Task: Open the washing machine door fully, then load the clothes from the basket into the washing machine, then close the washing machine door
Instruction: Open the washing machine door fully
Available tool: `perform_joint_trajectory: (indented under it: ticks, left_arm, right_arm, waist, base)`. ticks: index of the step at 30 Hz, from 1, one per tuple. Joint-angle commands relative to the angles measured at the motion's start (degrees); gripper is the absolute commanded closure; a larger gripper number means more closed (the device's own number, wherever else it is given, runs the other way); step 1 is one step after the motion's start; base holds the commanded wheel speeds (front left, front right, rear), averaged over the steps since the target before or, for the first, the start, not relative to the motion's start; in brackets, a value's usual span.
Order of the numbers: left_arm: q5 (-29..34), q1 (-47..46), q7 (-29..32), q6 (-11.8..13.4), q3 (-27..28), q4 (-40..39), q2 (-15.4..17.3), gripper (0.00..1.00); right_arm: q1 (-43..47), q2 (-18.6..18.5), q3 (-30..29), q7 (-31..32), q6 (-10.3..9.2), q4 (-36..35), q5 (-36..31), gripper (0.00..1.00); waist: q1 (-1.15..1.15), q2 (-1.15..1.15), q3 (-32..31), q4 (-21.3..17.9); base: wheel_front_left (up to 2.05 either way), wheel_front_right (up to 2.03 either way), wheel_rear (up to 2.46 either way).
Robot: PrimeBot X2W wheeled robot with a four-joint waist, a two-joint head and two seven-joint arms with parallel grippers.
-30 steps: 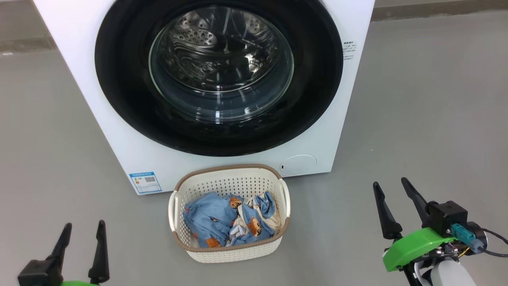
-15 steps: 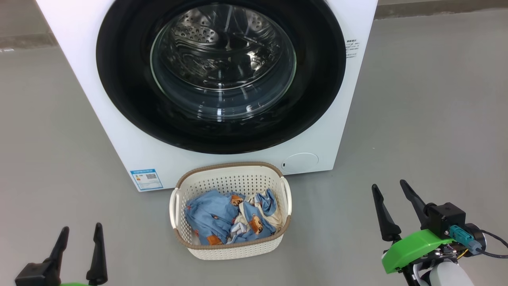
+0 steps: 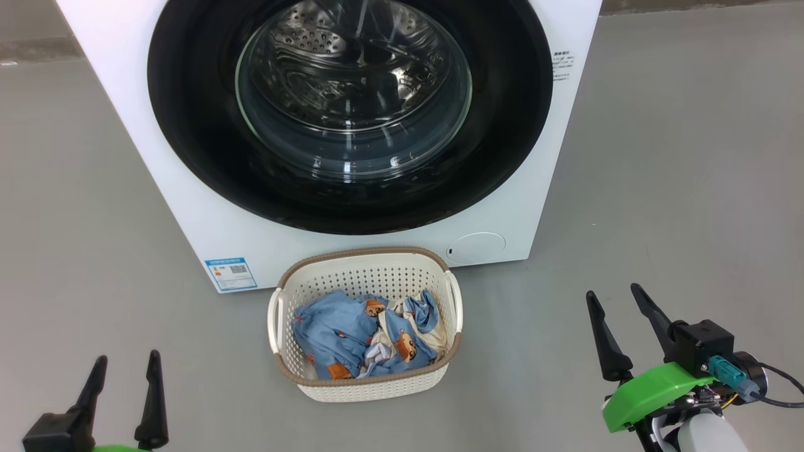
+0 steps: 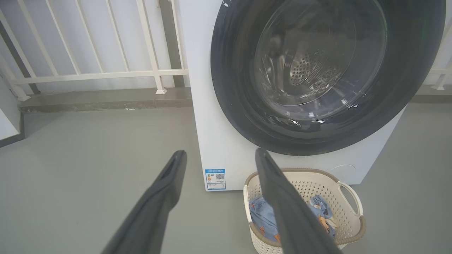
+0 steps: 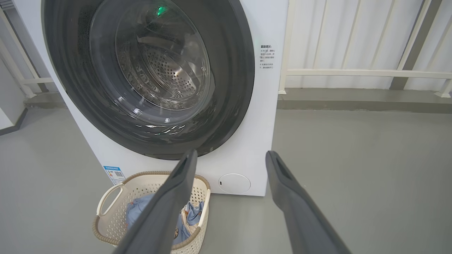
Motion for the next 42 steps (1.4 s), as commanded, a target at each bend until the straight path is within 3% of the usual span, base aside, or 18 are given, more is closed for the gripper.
perform_joint_trajectory:
  ticks: [1,29,42]
  left_arm:
    - [0.56,-2.23,-0.37,0.0,1.95,-1.26,1.59,0.0]
    - [0.08,-2.1,-0.37,-0.15,-0.06,-2.62,2.7,0.0]
    - [-0.6,-2.52,-0.37,-0.16,-0.95,-2.99,3.47,0.0]
  right_arm:
    - [-1.58,0.09,1.65,-0.69,0.09,-1.56,-0.38,0.0]
    - [-1.68,0.17,1.26,-0.69,0.09,-2.1,0.15,0.0]
    - [-1.71,0.51,0.82,-0.69,0.09,-2.1,0.09,0.0]
  waist:
    - [0.0,0.0,0.01,0.03]
    - [0.0,0.0,0.29,0.25]
    - [0.0,0.0,1.01,0.18]
  base:
    - [0.0,0.0,0.0]
    - [0.01,0.01,-0.02]
    - [0.73,0.73,-1.46]
